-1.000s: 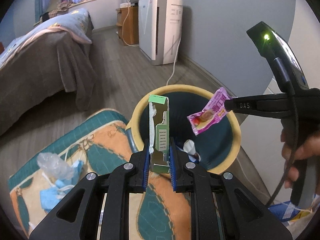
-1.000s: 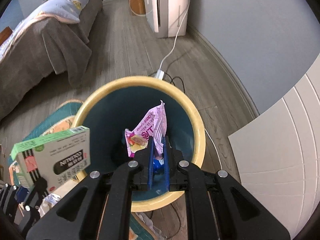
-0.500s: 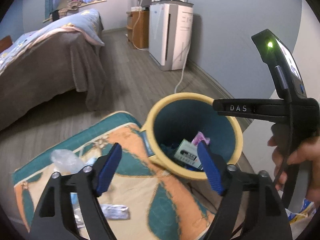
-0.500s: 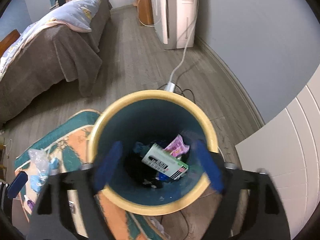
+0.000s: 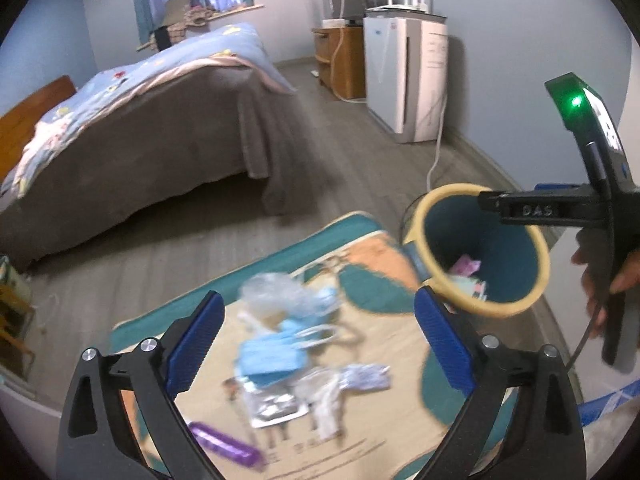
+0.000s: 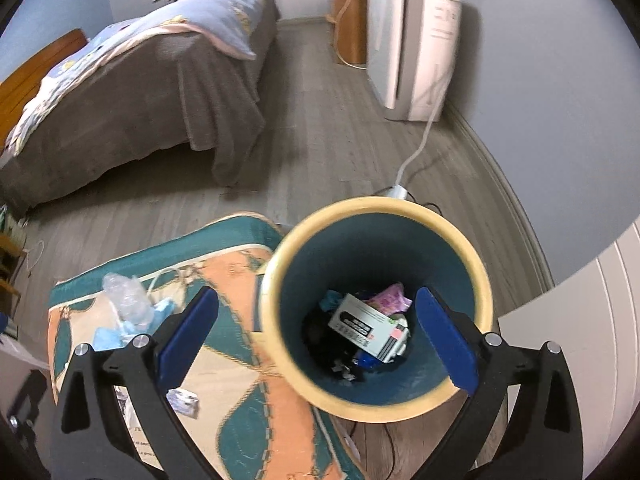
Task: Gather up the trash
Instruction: 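Move both open tools back over the trash on the mat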
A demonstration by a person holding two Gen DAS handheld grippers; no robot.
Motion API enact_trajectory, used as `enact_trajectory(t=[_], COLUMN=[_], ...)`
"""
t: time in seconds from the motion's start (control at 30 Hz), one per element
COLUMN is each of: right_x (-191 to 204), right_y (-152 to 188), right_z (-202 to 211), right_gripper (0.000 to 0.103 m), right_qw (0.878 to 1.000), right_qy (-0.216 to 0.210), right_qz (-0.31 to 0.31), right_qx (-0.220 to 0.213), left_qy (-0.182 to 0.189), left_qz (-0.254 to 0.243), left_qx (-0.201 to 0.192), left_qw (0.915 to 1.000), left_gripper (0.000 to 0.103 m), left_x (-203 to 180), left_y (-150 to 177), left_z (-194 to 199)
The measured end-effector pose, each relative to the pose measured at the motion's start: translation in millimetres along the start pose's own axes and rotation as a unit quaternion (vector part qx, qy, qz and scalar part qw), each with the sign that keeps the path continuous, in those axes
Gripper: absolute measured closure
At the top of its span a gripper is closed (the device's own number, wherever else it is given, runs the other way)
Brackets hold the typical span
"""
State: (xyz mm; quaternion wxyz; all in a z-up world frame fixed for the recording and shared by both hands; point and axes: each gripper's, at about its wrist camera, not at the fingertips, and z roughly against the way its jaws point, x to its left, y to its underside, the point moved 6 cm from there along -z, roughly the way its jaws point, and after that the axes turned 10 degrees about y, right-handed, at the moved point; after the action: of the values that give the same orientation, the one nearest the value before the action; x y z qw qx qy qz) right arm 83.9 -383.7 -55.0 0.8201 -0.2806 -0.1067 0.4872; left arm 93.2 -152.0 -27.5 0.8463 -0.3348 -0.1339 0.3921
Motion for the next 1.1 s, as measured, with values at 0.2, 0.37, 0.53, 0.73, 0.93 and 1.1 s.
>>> enact_trajectory(t=[0.2, 0.37, 0.53, 0.73, 0.93, 1.1], right_x=[30.6, 51.2, 74.1, 98.2, 117.8, 131.9], right_y=[0.0, 5.3, 9.3, 16.4, 22.4, 28.2], right_z=[6.5, 7.3, 13.0, 16.7, 19.6, 21.0], right_gripper=[0.006, 0.006, 0.006, 0.006, 0.006, 0.006], right_qw=[0.999, 0.998, 0.996, 0.994, 0.993, 0.991], right_qy=[-0.017, -0.028, -0.039, -0.042, -0.047, -0.045], right_qz=[0.042, 0.060, 0.075, 0.098, 0.108, 0.125], right_qx=[-0.013, -0.007, -0.006, -0.002, 0.004, 0.005], left_qy=[-0.047, -0.055, -0.068, -0.074, -0.081, -0.086], left_qz=[0.026, 0.084, 0.098, 0.092, 0.104, 0.119], left_qx=[-0.019, 0.002, 0.012, 0.022, 0.022, 0.022], left_qw=[0.9984, 0.9950, 0.9928, 0.9927, 0.9910, 0.9889], left_gripper=[0.008, 0.008, 0.008, 0.008, 0.008, 0.008], left_x=[42.4, 75.3, 92.8, 100.3, 116.1, 130.0], left_y=[34.9, 45.3, 54.5, 65.3, 72.9, 78.5], left_z=[11.0, 3.8, 3.2, 5.6, 13.4, 18.8])
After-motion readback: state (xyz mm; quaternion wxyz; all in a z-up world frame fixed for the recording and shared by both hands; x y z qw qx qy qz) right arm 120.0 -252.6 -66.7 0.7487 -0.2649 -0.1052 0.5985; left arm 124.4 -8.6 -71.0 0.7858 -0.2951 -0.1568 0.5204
